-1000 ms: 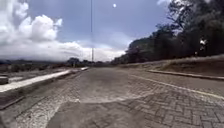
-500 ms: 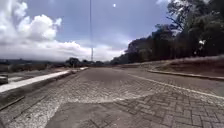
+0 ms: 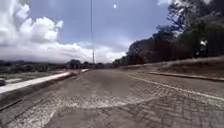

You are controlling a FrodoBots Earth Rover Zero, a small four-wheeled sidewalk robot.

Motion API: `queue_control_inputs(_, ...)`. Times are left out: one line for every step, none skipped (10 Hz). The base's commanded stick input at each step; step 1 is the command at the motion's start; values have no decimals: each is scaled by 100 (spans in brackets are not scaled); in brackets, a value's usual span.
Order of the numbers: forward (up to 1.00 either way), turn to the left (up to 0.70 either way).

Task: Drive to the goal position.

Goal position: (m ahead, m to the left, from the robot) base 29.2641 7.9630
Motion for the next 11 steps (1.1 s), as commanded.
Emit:
queue_control_inputs(70, 0)
queue_control_inputs(70, 0)
queue_control_inputs(70, 0)
queue_control_inputs(70, 0)
queue_control_inputs(84, 0)
queue_control_inputs(85, 0)
queue_control_inputs(85, 0)
queue_control_inputs(85, 0)
queue_control_inputs(90, 0)
queue_control_inputs(100, 0)
queue_control_inputs(100, 0)
